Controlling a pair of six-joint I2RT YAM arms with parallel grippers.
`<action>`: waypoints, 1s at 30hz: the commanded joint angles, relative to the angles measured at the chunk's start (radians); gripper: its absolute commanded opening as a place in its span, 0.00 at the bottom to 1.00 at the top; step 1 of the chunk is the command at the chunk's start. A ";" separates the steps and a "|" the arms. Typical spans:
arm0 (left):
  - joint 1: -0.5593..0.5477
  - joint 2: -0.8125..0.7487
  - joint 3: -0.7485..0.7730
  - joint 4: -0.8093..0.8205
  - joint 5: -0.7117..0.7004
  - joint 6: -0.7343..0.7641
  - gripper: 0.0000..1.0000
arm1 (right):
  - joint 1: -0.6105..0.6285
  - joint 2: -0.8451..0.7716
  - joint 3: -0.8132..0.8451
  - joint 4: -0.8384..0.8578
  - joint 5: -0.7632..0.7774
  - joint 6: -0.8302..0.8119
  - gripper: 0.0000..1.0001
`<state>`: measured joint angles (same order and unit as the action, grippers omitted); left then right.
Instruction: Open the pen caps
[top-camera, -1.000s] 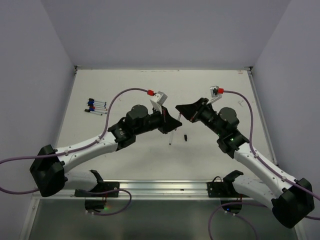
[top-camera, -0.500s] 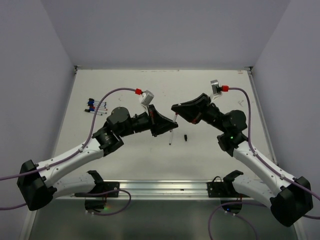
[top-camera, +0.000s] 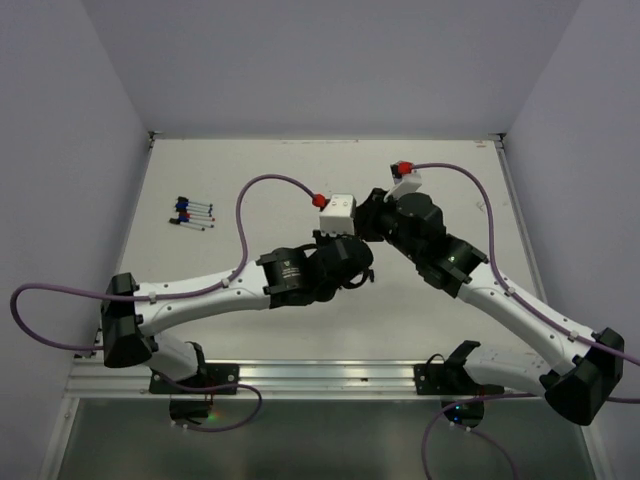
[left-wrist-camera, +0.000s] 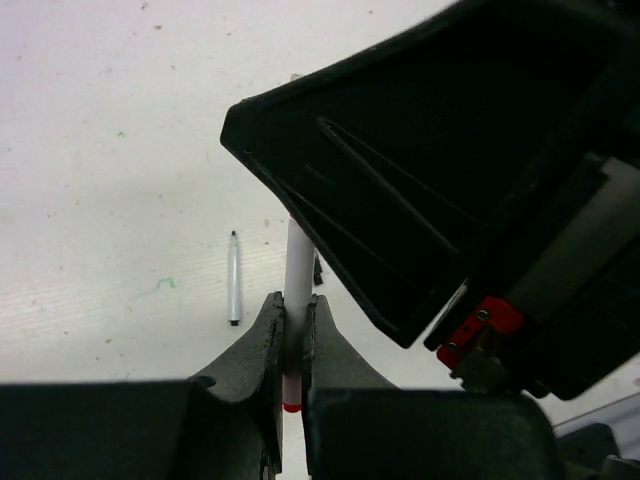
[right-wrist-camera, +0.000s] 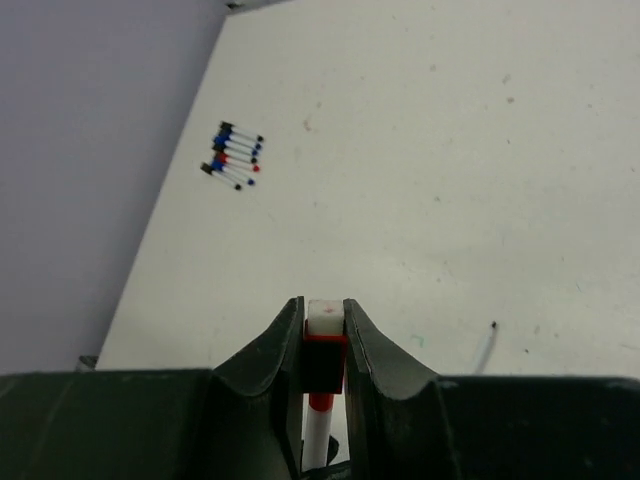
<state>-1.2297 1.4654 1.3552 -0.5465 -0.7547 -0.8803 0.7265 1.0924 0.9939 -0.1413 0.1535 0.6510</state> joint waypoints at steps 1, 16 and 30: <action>-0.028 -0.013 -0.019 -0.189 -0.279 0.008 0.00 | -0.030 0.009 0.035 -0.139 0.308 -0.120 0.00; 0.148 -0.547 -0.478 0.356 0.298 0.317 0.00 | -0.242 -0.034 -0.115 0.232 -0.361 0.001 0.00; 0.228 -0.100 -0.336 0.081 0.278 0.219 0.00 | -0.242 0.145 0.006 -0.337 -0.102 -0.171 0.00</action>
<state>-1.0264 1.3712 1.0393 -0.4187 -0.4610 -0.6266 0.4850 1.2045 0.9657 -0.3050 -0.0326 0.5541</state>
